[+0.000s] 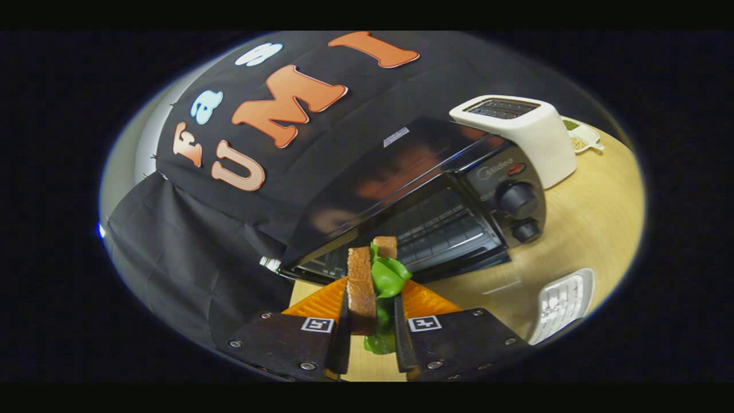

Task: Open the toaster oven, put the food inside, and close the toaster oven door.

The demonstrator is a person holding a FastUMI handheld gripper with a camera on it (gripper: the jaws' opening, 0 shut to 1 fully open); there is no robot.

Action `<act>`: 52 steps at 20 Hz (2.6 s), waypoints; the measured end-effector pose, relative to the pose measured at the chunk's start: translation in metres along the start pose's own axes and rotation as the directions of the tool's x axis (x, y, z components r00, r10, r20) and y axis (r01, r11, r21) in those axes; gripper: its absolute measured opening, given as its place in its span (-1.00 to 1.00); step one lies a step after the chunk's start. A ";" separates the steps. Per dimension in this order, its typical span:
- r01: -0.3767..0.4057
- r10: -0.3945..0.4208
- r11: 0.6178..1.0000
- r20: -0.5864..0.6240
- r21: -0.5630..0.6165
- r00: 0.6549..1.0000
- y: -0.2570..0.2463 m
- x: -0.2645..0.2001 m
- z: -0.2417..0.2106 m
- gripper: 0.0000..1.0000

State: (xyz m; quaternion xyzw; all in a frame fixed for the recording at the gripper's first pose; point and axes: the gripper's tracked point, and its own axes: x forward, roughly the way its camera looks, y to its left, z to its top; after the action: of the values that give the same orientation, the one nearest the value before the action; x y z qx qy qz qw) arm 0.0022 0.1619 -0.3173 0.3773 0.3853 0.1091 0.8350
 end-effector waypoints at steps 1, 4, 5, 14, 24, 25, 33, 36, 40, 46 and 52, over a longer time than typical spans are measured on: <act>-0.008 0.007 1.000 0.013 0.010 1.000 0.002 0.009 0.000 -0.35; -0.014 0.013 1.000 0.059 0.021 0.998 0.002 0.034 0.000 -0.35; -0.004 0.004 1.000 0.068 0.003 0.998 -0.003 0.039 -0.002 -0.35; 0.008 -0.032 0.991 0.181 0.134 0.983 -0.016 0.079 0.020 -0.35; 0.271 -0.230 0.960 0.366 -0.063 0.902 -0.047 0.098 0.043 0.18; 0.310 -0.256 0.946 0.366 -0.098 0.895 -0.049 0.094 0.042 0.36; 0.367 -0.248 0.865 0.343 -0.343 0.906 -0.036 0.028 0.043 0.93; 0.350 -0.247 0.866 0.305 -0.356 0.920 -0.039 0.007 0.038 0.94; 0.320 -0.242 0.870 0.241 -0.376 0.940 -0.040 -0.021 0.019 0.94; 0.242 -0.246 0.854 0.051 -0.462 0.968 -0.042 -0.061 -0.061 0.94; 0.202 -0.309 0.855 -0.157 -0.477 0.938 -0.051 -0.083 -0.146 0.93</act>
State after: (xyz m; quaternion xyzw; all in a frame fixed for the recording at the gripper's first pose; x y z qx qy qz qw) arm -0.1656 0.1667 -0.3681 0.1020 0.4891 0.1260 0.8570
